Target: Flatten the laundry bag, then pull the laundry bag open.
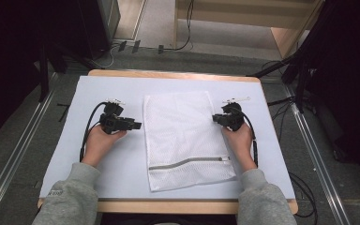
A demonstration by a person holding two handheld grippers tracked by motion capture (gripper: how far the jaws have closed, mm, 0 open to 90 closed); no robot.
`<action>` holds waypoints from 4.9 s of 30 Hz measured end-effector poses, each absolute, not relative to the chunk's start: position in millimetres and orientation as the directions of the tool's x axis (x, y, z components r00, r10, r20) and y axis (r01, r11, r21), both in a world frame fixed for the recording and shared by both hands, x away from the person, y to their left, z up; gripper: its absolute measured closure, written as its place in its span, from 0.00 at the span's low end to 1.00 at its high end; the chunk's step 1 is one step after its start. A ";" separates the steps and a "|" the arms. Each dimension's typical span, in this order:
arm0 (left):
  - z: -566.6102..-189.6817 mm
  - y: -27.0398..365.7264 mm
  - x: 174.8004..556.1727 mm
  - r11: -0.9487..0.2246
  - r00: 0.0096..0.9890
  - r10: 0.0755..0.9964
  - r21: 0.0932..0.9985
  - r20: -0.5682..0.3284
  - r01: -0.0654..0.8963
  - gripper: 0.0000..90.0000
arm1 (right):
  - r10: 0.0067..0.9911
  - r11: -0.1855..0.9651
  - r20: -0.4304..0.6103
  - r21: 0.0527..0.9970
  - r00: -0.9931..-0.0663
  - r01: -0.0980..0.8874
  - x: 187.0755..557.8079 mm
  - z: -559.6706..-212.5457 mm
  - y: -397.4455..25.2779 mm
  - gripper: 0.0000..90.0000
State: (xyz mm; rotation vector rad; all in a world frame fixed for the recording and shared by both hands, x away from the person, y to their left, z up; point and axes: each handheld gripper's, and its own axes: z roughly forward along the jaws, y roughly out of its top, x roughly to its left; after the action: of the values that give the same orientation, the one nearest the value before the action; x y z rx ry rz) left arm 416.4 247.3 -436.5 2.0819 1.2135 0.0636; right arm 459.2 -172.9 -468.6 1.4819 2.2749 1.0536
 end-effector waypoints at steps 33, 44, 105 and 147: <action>-451.5 206.6 423.1 -0.369 0.589 0.758 0.561 -0.280 0.741 1.00 | 0.814 0.262 0.198 0.714 -0.546 0.649 382.3 -451.9 -196.9 0.70; -441.0 247.9 433.5 -0.304 0.539 0.789 0.575 -0.295 0.760 1.00 | 0.782 0.284 0.219 0.709 -0.584 0.646 371.4 -451.5 -185.0 0.71; -410.3 234.1 400.2 -0.372 0.655 0.718 0.666 -0.235 0.646 0.50 | 0.648 0.434 0.291 0.619 -0.704 0.655 353.2 -468.3 -132.6 0.98; -424.4 130.5 360.8 -0.512 0.819 0.511 0.673 -0.261 0.534 0.65 | 0.651 0.453 0.229 0.648 -0.723 0.613 357.8 -469.0 -126.4 0.98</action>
State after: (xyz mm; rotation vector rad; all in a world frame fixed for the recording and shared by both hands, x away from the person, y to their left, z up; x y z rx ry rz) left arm 360.8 130.5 -424.4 2.2074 0.7623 -0.0373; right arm 357.8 -126.4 -469.0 1.1466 2.6329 1.1398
